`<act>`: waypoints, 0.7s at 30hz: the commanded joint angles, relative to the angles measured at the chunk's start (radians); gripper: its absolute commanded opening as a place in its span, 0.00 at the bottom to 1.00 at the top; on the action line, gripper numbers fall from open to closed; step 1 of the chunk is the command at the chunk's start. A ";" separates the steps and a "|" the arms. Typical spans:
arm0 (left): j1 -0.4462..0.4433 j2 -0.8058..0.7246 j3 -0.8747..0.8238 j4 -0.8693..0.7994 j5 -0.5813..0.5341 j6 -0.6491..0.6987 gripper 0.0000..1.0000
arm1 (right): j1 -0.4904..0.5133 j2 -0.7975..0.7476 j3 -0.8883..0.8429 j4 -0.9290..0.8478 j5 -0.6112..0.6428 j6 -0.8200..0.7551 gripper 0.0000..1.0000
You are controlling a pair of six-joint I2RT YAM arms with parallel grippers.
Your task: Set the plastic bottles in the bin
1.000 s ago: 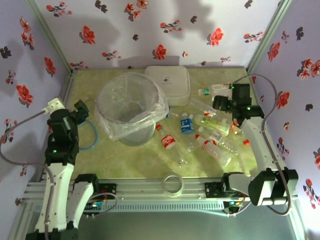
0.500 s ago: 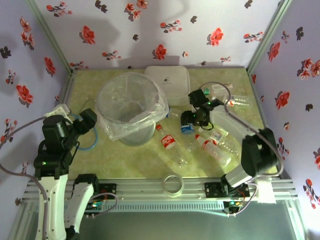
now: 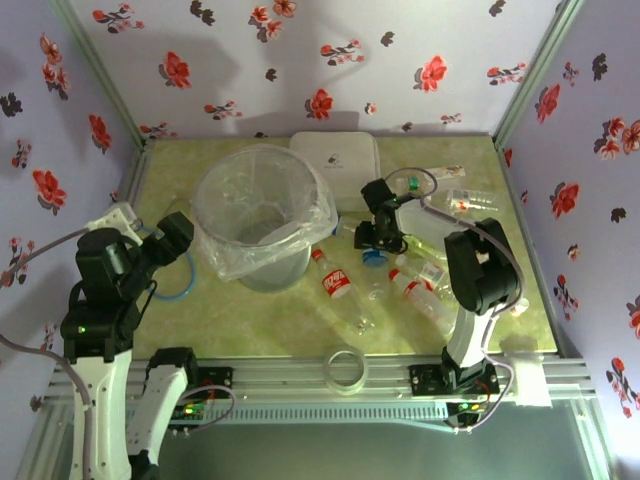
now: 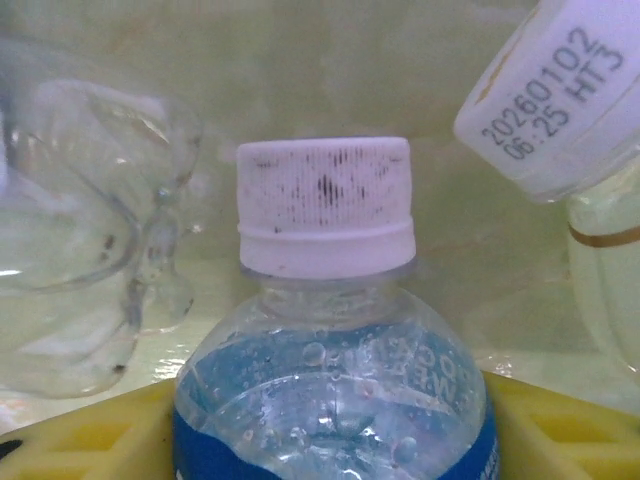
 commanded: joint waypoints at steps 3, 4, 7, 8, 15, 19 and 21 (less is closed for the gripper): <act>0.003 0.029 -0.047 0.120 0.108 -0.060 0.93 | 0.007 -0.084 0.014 -0.009 0.034 -0.002 0.52; 0.002 0.037 -0.058 0.135 0.117 -0.069 0.93 | 0.007 -0.101 0.020 -0.020 0.037 -0.007 0.52; -0.003 0.058 -0.078 0.161 0.121 -0.075 0.92 | 0.005 -0.170 0.028 -0.049 0.047 -0.017 0.48; -0.005 0.064 -0.081 0.169 0.121 -0.075 0.92 | 0.004 -0.197 0.033 -0.063 0.050 -0.021 0.48; -0.014 0.100 -0.091 0.182 0.120 -0.057 0.92 | -0.020 -0.438 0.120 -0.190 0.124 -0.083 0.48; -0.026 0.122 -0.107 0.204 0.121 -0.057 0.92 | -0.027 -0.633 0.148 -0.052 0.141 -0.161 0.47; -0.036 0.134 -0.116 0.220 0.121 -0.059 0.92 | -0.028 -0.719 0.144 0.082 0.130 -0.175 0.43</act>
